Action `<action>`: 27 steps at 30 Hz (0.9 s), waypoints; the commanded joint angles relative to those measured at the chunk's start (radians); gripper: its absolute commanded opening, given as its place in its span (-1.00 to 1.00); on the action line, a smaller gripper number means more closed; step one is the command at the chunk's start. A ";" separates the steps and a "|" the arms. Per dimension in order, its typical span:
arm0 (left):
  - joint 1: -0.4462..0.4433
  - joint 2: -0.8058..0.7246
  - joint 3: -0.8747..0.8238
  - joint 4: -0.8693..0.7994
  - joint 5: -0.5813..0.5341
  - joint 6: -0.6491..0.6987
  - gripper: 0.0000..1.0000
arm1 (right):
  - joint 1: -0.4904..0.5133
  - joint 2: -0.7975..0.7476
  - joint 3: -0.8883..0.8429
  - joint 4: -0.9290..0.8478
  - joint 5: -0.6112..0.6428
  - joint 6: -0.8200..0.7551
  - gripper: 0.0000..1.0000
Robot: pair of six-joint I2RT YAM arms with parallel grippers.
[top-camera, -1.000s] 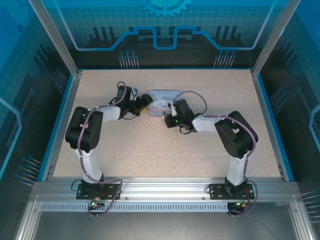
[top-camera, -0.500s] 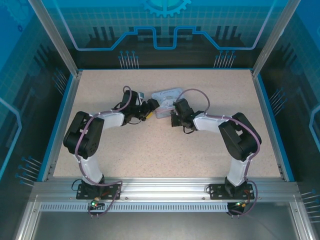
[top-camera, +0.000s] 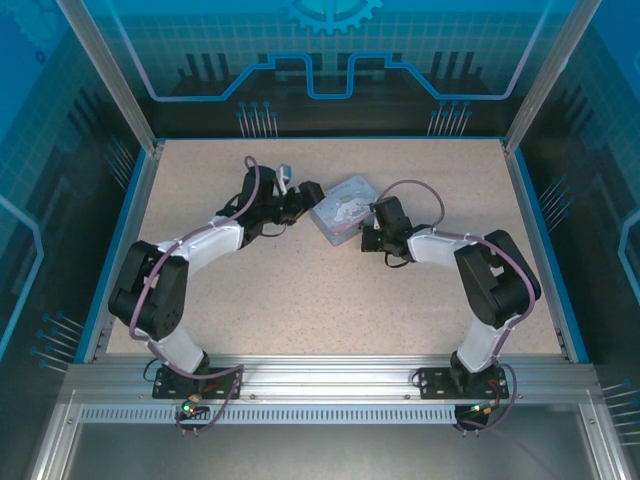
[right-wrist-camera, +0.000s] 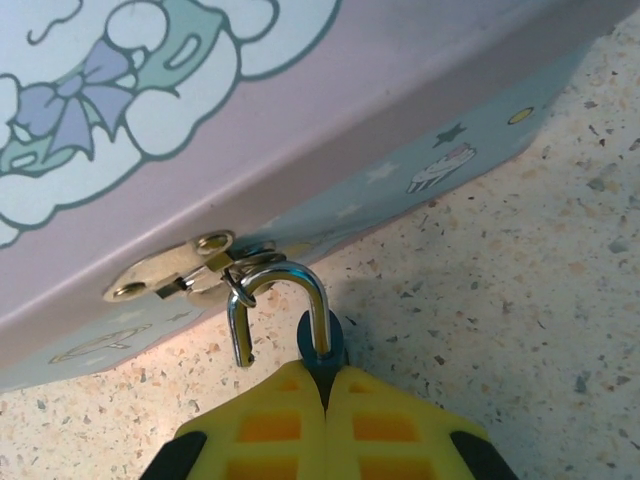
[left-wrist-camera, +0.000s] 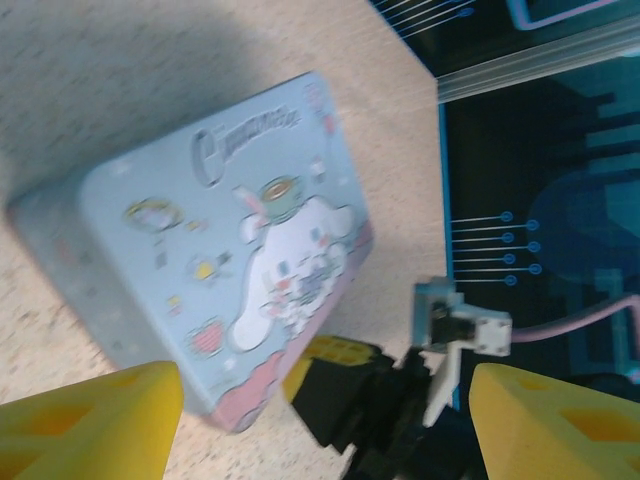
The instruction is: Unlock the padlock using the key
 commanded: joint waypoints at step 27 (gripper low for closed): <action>-0.159 0.304 0.128 0.025 0.048 -0.018 0.51 | -0.142 0.008 -0.058 0.129 -0.170 0.164 -1.00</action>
